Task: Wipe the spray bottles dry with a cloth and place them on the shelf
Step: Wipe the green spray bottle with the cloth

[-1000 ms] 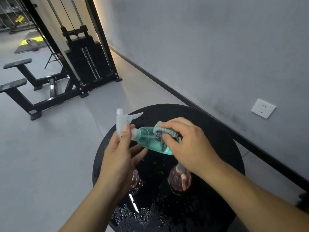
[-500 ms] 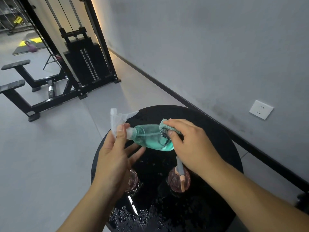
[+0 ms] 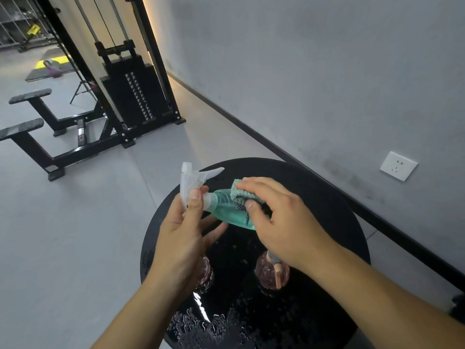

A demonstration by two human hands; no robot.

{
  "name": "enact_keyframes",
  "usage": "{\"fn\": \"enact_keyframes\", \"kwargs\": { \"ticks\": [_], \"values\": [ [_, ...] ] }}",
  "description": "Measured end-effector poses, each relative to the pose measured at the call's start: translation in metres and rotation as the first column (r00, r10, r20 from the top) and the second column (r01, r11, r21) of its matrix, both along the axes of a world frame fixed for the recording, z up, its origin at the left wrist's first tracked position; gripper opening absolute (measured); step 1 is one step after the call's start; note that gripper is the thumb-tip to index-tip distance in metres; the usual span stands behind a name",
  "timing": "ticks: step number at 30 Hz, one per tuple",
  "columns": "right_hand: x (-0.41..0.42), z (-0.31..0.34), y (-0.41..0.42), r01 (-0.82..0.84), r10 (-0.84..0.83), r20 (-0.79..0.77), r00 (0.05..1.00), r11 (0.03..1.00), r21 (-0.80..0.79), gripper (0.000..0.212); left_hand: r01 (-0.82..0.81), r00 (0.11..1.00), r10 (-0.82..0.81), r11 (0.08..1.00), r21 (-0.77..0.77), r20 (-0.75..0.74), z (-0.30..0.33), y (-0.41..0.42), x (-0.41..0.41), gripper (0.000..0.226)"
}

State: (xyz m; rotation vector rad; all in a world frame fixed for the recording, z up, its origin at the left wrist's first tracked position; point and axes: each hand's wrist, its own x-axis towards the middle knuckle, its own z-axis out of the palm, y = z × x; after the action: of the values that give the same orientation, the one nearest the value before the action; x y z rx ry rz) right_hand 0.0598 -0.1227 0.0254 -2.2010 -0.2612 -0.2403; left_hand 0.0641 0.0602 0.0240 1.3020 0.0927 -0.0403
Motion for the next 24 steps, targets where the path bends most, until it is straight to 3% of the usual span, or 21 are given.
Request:
{"fn": "enact_keyframes", "kwargs": {
  "ticks": [3,8,13,19,24],
  "values": [
    [-0.002,0.002,0.004,-0.052,0.053,0.032,0.998,0.998,-0.042,0.038,0.027,1.0,-0.027,0.999,0.02,0.01,-0.002,-0.002,-0.002,0.036],
    [0.002,0.0,-0.002,0.055,-0.054,0.038,0.998,0.998,-0.021,0.036,0.012,1.0,-0.013,0.999,0.032,0.024,0.001,0.0,-0.001,0.037],
    [-0.003,0.004,0.004,-0.041,0.042,0.047,0.998,0.999,-0.004,0.037,0.042,0.999,-0.043,0.998,0.049,0.016,-0.002,0.0,-0.002,0.039],
    [0.007,-0.002,-0.012,0.117,-0.117,-0.01,0.993,0.991,0.057,0.035,-0.01,1.0,0.009,1.0,0.028,0.028,0.002,0.007,0.001,0.038],
    [-0.001,0.002,-0.003,0.028,-0.029,0.014,0.999,0.998,0.057,0.036,0.012,1.0,-0.014,0.998,0.055,0.027,0.001,0.002,-0.002,0.037]
  ]
}}
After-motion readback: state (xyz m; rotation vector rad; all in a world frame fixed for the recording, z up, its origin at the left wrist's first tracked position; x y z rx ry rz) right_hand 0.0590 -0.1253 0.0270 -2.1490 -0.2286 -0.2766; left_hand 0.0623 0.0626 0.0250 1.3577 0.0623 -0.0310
